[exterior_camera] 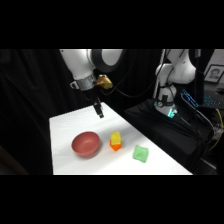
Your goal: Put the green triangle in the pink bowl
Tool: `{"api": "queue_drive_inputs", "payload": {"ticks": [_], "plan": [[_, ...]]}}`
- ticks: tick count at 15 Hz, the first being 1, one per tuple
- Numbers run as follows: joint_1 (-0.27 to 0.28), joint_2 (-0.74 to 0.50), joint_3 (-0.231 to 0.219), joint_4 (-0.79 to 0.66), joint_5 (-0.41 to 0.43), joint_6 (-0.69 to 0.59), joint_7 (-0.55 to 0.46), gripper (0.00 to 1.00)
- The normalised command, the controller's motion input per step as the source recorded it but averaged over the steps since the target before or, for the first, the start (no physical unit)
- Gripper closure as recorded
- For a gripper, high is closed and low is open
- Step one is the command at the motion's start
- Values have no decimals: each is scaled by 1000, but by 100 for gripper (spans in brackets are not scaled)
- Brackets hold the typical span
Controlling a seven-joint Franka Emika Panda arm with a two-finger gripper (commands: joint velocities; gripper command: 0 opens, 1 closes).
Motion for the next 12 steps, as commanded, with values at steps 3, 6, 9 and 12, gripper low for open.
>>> {"api": "queue_drive_inputs", "payload": {"ticks": [3,6,9,12], "plan": [[89,-387,59,-447,41,248,214,0],[87,-397,67,-467,36,256,211,0],[87,-409,75,-492,39,279,221,0],[78,-387,77,-477,61,299,245,0]]}}
